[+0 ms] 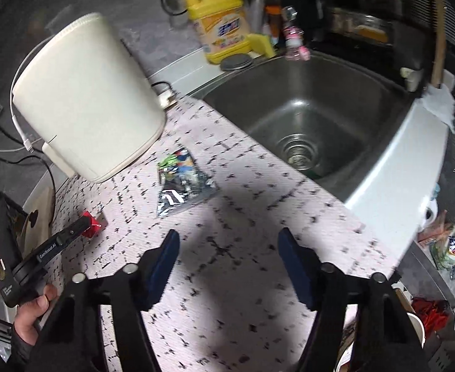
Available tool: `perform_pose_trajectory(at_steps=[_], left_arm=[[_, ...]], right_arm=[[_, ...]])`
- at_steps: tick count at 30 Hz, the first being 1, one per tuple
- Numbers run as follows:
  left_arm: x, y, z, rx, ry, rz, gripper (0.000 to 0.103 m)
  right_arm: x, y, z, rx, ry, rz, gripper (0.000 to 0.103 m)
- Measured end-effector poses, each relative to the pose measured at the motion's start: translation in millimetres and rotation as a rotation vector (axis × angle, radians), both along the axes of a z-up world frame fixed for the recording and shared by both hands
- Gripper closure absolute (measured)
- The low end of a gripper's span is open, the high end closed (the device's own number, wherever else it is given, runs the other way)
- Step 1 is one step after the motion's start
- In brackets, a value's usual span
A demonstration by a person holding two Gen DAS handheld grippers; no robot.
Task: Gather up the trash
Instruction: 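Grasp the red-white wrapper with the left tool while the right tool grasps the foil bag, then carry the red wrapper and foil bag over the white bin and open both tools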
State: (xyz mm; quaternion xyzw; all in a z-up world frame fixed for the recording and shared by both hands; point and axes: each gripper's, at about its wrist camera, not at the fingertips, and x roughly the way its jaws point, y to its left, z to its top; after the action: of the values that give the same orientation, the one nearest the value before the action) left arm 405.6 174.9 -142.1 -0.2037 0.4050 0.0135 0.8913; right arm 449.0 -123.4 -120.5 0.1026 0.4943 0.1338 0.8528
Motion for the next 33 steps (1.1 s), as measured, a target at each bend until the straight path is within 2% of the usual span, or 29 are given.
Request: perform_pose_trajectory(at_steps=[7, 16, 18, 19, 20, 21, 24, 33], left_arm=[[-22.0, 23.1, 6.1, 0.025, -0.015, 0.047, 0.076], [-45.2, 39.8, 6.0, 0.030, -0.008, 0.115, 0.076], [-48.9, 40.0, 5.9, 0.033, -0.005, 0.125, 0.076], [-50.4, 38.9, 5.9, 0.034, -0.004, 0.128, 0.076], [-51.5, 37.3, 6.1, 0.036, -0.003, 0.130, 0.076], [-52.5, 35.0, 6.9, 0.037, -0.004, 0.131, 0.076], [-54.3, 24.0, 10.8, 0.047, -0.011, 0.124, 0.076], [-55.9, -31.7, 23.2, 0.066, -0.033, 0.056, 0.076]], right_arm=[[28.4, 30.7, -14.0, 0.034, 0.033, 0.051, 0.042], [58.4, 44.6, -45.1, 0.086, 0.136, 0.014, 0.042], [61.8, 43.0, -46.5, 0.105, 0.131, 0.000, 0.052], [64.5, 43.0, -48.2, 0.105, 0.139, 0.003, 0.078], [66.8, 42.4, -50.6, 0.110, 0.159, 0.012, 0.092], [68.7, 41.0, -52.1, 0.119, 0.170, 0.015, 0.093], [61.6, 33.0, -41.6, 0.133, 0.130, 0.026, 0.100], [22.4, -13.1, -18.1, 0.155, 0.077, 0.031, 0.101]])
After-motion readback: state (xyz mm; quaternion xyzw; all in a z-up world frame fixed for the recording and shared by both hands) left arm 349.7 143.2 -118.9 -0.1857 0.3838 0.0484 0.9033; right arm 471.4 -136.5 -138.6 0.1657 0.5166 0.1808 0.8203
